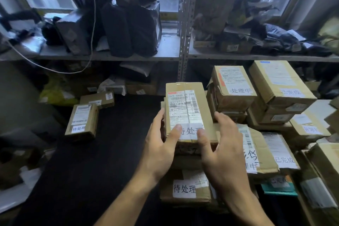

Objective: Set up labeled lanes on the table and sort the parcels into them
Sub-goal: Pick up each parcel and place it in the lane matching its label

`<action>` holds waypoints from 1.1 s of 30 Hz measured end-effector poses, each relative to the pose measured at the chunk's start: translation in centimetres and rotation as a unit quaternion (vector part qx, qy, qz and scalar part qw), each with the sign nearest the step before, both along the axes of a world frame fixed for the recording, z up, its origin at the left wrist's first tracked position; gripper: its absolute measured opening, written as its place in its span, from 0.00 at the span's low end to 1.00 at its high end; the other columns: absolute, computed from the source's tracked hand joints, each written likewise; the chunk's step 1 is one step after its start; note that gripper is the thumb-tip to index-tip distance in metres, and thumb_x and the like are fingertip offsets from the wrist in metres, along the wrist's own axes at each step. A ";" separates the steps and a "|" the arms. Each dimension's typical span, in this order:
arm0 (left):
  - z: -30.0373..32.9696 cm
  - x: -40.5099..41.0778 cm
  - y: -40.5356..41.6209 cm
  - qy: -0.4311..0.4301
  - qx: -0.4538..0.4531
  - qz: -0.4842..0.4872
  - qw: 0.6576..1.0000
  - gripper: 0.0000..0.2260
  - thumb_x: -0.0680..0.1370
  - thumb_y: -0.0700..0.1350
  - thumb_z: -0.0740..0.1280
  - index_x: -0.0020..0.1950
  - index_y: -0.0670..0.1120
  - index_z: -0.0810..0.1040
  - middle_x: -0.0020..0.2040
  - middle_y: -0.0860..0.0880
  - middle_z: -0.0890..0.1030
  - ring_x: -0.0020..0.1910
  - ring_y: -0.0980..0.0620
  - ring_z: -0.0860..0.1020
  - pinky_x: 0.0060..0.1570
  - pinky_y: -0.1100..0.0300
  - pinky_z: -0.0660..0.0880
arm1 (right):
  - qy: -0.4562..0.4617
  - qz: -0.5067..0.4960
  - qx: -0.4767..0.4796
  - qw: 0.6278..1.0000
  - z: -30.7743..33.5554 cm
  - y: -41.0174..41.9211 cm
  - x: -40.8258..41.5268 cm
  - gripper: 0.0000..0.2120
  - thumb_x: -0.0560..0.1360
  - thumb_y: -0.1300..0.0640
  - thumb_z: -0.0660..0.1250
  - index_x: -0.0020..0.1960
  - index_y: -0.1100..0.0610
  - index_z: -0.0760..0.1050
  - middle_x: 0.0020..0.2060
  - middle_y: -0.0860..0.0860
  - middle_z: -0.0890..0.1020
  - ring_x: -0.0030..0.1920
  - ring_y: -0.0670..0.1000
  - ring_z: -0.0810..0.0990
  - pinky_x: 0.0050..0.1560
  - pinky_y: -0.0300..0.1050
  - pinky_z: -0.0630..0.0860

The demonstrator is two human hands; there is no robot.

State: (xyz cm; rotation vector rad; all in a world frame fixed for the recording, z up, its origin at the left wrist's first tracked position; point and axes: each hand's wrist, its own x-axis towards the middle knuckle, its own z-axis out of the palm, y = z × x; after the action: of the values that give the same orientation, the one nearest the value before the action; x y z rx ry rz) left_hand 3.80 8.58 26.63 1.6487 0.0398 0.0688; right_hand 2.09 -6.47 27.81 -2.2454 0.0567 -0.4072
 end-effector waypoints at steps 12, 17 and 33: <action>2.6 5.7 9.9 -0.107 0.056 -0.017 0.993 0.33 0.70 0.65 0.61 0.75 0.60 0.64 0.74 0.60 0.67 0.71 0.68 0.64 0.67 0.66 0.63 | -0.103 0.031 -0.068 0.992 5.7 12.5 4.5 0.28 0.77 0.43 0.59 0.73 0.57 0.67 0.66 0.52 0.74 0.68 0.49 0.71 0.68 0.36 0.63; 1.9 8.3 18.7 -0.089 0.062 0.033 0.994 0.29 0.69 0.66 0.61 0.71 0.63 0.67 0.70 0.60 0.72 0.69 0.68 0.67 0.63 0.69 0.63 | -0.085 0.067 0.003 0.994 4.8 20.5 6.6 0.28 0.77 0.41 0.59 0.73 0.51 0.67 0.63 0.40 0.71 0.65 0.36 0.68 0.64 0.25 0.60; -12.1 13.1 41.4 0.077 0.010 0.192 0.978 0.14 0.80 0.44 0.67 0.63 0.58 0.73 0.61 0.59 0.77 0.58 0.71 0.75 0.54 0.75 0.71 | 0.211 0.138 0.086 0.964 -11.4 39.3 15.7 0.24 0.80 0.44 0.61 0.74 0.45 0.64 0.64 0.43 0.76 0.59 0.39 0.75 0.60 0.40 0.73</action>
State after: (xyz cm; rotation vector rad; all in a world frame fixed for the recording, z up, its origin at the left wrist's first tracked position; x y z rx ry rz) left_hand 16.91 50.00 14.55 1.6448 0.4782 0.2366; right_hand 17.83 32.79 16.44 -2.0919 0.0000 0.2218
